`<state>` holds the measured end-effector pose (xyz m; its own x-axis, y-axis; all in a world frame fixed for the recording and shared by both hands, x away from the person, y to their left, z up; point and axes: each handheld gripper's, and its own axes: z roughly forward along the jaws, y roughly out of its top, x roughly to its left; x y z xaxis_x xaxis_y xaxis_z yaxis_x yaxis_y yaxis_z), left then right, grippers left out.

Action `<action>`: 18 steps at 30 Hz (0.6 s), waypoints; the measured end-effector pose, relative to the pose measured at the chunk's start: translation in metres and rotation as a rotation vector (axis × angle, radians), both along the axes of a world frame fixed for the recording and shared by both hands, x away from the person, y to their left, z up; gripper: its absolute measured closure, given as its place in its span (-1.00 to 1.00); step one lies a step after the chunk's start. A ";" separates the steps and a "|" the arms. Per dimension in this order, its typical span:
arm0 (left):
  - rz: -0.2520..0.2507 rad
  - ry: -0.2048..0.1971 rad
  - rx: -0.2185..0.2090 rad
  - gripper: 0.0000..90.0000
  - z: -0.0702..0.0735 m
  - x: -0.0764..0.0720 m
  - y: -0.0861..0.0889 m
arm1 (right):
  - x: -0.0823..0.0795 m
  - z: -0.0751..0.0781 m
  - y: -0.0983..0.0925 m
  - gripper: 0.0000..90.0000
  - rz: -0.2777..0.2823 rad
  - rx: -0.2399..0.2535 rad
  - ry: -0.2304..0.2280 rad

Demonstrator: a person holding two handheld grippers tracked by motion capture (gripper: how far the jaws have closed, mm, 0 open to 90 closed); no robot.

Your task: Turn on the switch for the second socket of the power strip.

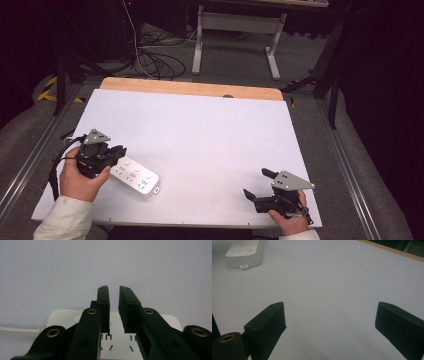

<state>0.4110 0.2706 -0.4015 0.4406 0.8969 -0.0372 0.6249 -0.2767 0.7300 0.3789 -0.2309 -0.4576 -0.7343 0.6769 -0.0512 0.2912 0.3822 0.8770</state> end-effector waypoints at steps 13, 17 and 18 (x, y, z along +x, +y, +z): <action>0.000 -0.071 -0.013 0.26 -0.001 -0.006 -0.002 | 0.000 0.000 0.000 -0.78 0.001 0.004 -0.001; 0.001 -0.095 0.015 -0.02 0.002 -0.010 -0.004 | 0.000 0.000 0.000 -0.78 0.001 0.003 -0.001; -0.010 -0.103 0.008 -0.04 0.004 -0.011 -0.003 | 0.000 0.000 0.000 -0.78 0.000 0.003 -0.001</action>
<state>0.4000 0.2675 -0.3978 0.4508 0.8925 0.0161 0.5434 -0.2887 0.7883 0.3787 -0.2308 -0.4576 -0.7344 0.6770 -0.0495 0.2904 0.3792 0.8786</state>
